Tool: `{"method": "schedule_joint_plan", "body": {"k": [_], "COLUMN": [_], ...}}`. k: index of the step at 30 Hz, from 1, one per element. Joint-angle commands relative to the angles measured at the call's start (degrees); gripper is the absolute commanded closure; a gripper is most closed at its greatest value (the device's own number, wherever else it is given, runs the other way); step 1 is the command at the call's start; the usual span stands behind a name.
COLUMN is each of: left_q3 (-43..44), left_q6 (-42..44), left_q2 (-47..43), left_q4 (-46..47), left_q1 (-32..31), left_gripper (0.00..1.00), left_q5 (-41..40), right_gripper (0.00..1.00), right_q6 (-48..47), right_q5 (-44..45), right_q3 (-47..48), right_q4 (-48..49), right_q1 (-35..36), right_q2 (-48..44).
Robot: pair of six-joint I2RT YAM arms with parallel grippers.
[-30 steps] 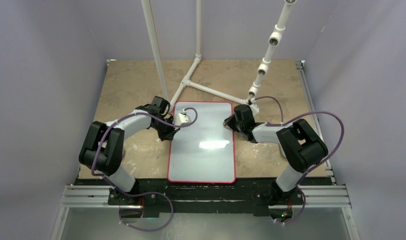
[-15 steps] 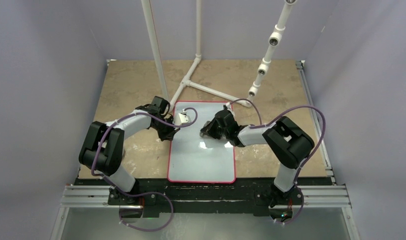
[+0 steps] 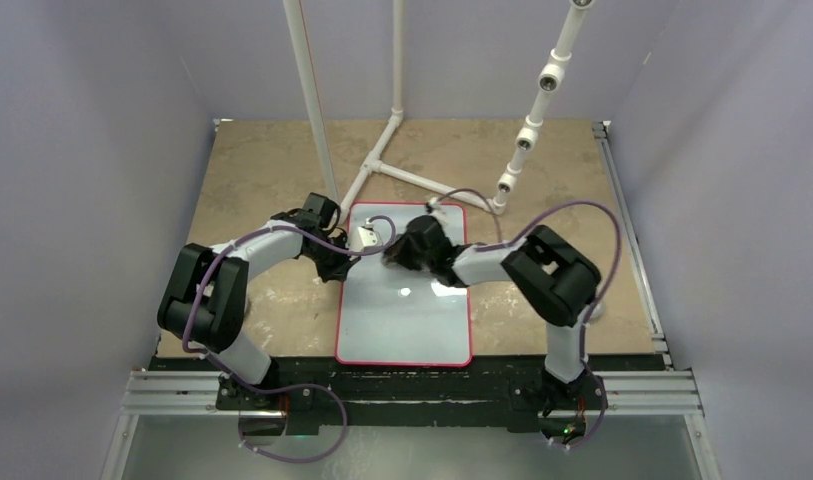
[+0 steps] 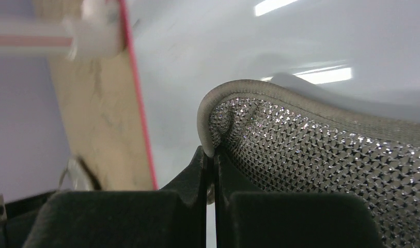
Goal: Erase the whiteboard
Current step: Hold the whiteboard at the center of the board.
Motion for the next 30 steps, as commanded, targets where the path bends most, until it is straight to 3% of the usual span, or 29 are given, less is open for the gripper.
{"method": "schedule_joint_plan", "body": {"k": [1, 6, 11, 14, 17, 24, 26, 30], "left_q3": [-3.82, -3.77, -3.75, -3.80, -3.58, -3.32, -3.39, -3.65], "left_q6": [2.49, 2.51, 2.71, 2.80, 2.28, 1.38, 1.44, 1.59], "left_q2": [3.88, 3.95, 3.95, 3.71, 3.69, 3.12, 3.28, 3.37], "left_q4": [-4.56, -4.80, -4.74, -4.66, -4.74, -4.96, -5.04, -4.58], "left_q1": [0.08, 0.12, 0.14, 0.13, 0.15, 0.14, 0.14, 0.15], "left_gripper": [1.00, 1.00, 1.00, 1.00, 1.00, 1.00, 1.00, 1.00], "left_q5": [-8.31, -8.43, -8.22, -8.26, -8.23, -8.53, -8.61, -8.37], "right_gripper": [1.00, 1.00, 1.00, 1.00, 1.00, 1.00, 1.00, 1.00], "right_q6": [-2.45, -0.63, -1.75, -2.51, -3.93, -1.76, -0.20, 0.47], "right_q5": [-10.38, -12.34, -5.16, -3.00, -4.79, -16.74, -20.03, -18.02], "right_q3": [5.08, 0.52, -10.73, -15.07, -11.37, 6.13, 3.02, -10.38], "right_q4": [-3.60, -6.54, -15.42, -15.29, -11.86, -3.35, -2.22, -0.37], "right_q1": [11.32, 11.09, 3.61, -0.09, 0.95, 12.98, 12.97, 8.00], "right_q2": [12.55, 9.01, -3.42, -7.92, -2.37, 14.01, 14.10, 6.49]}}
